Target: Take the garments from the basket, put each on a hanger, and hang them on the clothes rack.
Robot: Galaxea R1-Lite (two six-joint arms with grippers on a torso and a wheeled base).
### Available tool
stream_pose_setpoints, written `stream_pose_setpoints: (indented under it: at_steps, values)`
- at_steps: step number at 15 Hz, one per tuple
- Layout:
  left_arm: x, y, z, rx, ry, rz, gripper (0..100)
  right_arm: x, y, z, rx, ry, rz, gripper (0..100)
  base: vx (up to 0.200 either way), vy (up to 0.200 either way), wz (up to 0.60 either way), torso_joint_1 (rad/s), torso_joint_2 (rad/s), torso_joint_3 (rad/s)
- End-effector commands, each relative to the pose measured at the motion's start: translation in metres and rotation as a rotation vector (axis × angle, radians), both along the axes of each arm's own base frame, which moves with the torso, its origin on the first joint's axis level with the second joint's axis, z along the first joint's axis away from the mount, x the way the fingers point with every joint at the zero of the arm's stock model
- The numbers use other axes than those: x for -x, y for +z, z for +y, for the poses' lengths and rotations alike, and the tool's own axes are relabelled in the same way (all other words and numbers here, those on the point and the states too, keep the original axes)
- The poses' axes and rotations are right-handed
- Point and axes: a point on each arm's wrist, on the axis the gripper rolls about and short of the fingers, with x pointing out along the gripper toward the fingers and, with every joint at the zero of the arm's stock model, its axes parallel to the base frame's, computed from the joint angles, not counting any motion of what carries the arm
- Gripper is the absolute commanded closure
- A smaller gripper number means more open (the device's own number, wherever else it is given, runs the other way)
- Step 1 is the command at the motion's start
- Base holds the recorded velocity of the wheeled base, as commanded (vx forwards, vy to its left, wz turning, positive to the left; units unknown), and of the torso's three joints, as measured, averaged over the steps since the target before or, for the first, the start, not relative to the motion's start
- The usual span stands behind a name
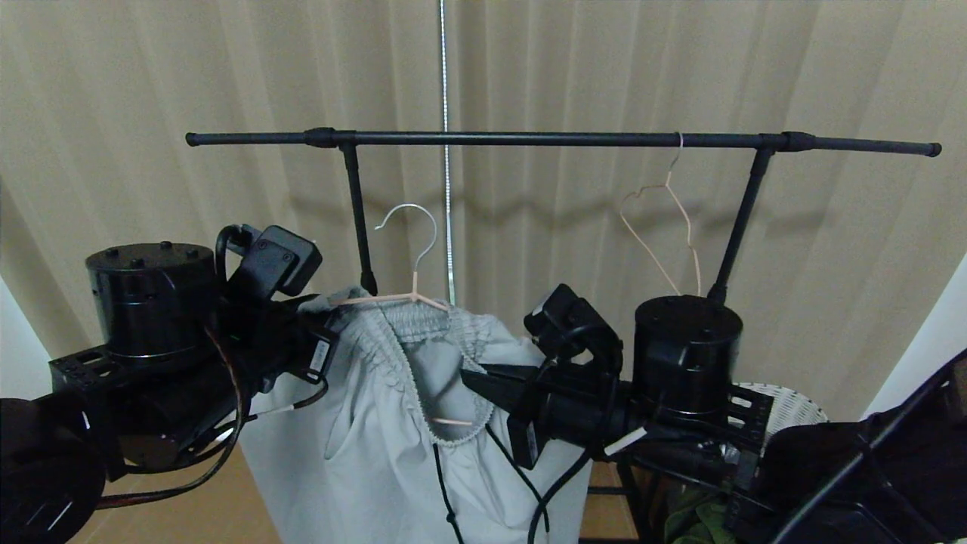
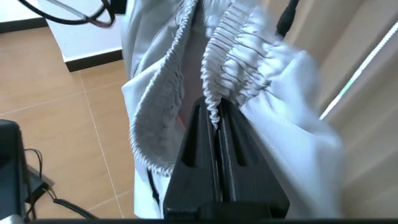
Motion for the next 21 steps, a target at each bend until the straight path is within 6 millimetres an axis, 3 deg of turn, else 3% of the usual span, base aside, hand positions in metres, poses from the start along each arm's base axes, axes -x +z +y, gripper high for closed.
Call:
stream_pose_setpoints:
  at_steps: [1,6,7,10,14,19,21]
  values:
    - [0.002,0.009,-0.011,0.064,-0.030,-0.024,100,-0.009,-0.012,0.014,0.013,0.009,0.014,100,0.000,0.000,0.00,0.000,0.00,0.000]
    - [0.002,0.022,-0.022,0.124,-0.052,-0.064,100,-0.004,-0.012,0.015,0.018,0.021,0.018,100,0.000,0.000,0.00,0.000,0.00,0.000]
    - [0.002,0.022,-0.023,0.122,-0.045,-0.068,100,-0.002,-0.013,0.013,0.021,0.021,0.021,0,0.000,0.000,0.00,0.000,0.00,0.000]
    - [0.002,0.023,-0.023,0.104,-0.042,-0.085,100,0.017,-0.008,-0.004,0.034,0.022,0.027,0,0.000,0.000,0.00,0.000,0.00,0.000]
    - [0.003,0.021,-0.022,0.036,-0.061,-0.127,100,0.043,0.015,-0.038,0.004,0.008,-0.010,0,0.000,0.000,0.00,0.000,0.00,0.000]
    - [-0.009,0.013,-0.026,-0.020,-0.061,-0.187,100,0.055,0.033,-0.073,0.012,-0.033,-0.116,0,0.000,0.000,0.00,0.000,0.00,0.000]
    - [-0.006,0.009,-0.026,-0.035,-0.069,-0.192,100,0.046,0.038,-0.078,0.019,-0.066,-0.155,0,0.000,0.000,0.00,0.000,0.00,0.000]
